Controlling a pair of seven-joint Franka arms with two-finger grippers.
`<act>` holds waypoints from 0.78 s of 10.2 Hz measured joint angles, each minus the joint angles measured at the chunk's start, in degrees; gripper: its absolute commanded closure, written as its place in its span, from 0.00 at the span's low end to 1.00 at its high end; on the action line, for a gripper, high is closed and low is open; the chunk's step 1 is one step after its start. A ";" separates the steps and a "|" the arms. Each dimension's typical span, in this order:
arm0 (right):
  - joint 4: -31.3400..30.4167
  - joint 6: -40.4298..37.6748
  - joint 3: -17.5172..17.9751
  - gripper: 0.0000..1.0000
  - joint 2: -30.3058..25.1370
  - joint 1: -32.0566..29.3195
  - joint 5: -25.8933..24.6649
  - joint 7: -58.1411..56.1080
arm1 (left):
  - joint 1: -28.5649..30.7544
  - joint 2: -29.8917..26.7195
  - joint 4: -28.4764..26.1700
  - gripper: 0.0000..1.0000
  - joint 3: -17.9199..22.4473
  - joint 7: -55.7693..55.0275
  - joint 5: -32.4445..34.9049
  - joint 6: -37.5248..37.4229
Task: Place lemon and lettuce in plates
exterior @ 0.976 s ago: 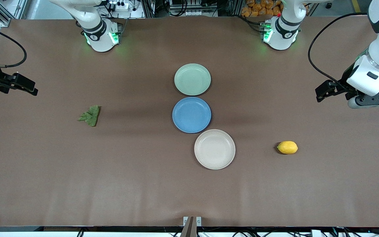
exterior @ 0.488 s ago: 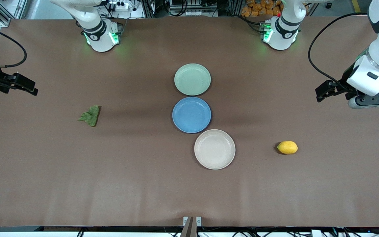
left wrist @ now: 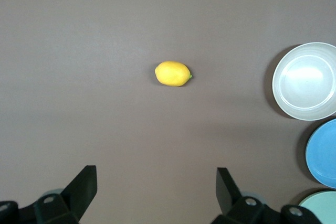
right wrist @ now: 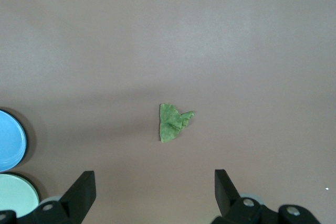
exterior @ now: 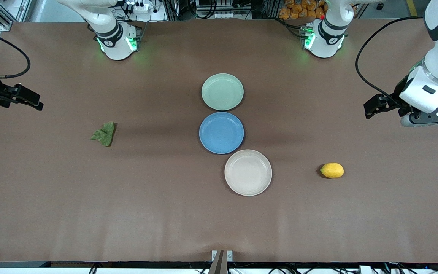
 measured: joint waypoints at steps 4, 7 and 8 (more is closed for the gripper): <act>0.00 -0.17 -0.01 0.00 0.00 -0.03 0.00 0.00 | 0.00 0.07 0.00 0.00 0.00 0.00 0.00 0.00; 0.00 -0.32 -0.01 0.00 0.00 -0.28 0.00 -0.01 | 0.00 0.28 0.00 0.00 0.00 0.00 0.00 0.00; 0.00 -0.51 -0.01 0.00 0.00 -0.40 0.00 -0.03 | 0.00 0.41 0.00 0.00 0.00 0.00 0.00 0.01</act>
